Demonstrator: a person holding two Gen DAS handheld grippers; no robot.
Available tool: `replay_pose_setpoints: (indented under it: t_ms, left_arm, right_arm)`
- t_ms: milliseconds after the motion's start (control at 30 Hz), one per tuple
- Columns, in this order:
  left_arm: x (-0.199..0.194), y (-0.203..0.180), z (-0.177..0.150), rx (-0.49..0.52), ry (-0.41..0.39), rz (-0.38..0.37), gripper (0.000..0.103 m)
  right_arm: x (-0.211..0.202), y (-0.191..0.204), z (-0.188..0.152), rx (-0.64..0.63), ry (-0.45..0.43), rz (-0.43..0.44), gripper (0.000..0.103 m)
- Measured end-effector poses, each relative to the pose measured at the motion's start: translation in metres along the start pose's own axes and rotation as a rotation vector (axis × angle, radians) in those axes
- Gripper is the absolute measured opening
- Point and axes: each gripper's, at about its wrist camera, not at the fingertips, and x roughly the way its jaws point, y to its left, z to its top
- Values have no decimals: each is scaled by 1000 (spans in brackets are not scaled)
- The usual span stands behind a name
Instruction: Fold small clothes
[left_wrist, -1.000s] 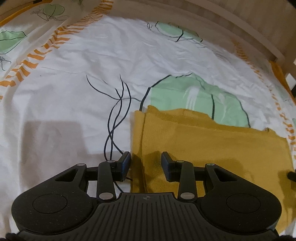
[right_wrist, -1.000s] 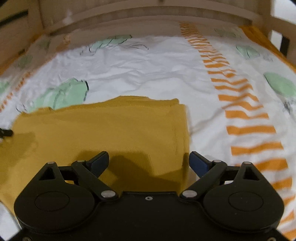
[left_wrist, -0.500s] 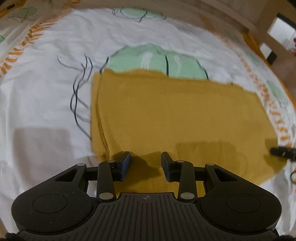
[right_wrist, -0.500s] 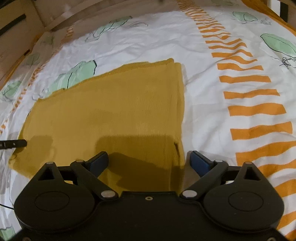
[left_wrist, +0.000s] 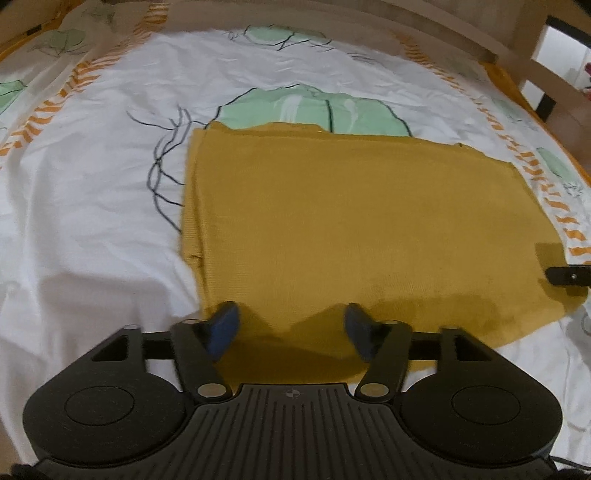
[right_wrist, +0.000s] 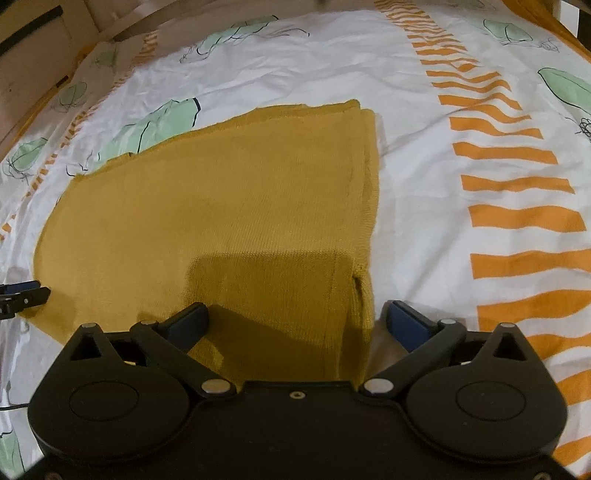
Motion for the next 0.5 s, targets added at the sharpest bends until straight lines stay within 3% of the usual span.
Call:
replay_pose_setpoints:
  t_ms: [133,300,500]
  left_arm:
    - [2,-10,-4,15,-26,24,80]
    - [2,-13,-12,16,-74,40,82]
    - [0,-13,-1,11,-13,37,82]
  right_arm:
    - [1,-6,6,18,26,25,103]
    - [0,-18,11,71,48,85,103]
    - [-3,-41,15,223,47,185,103]
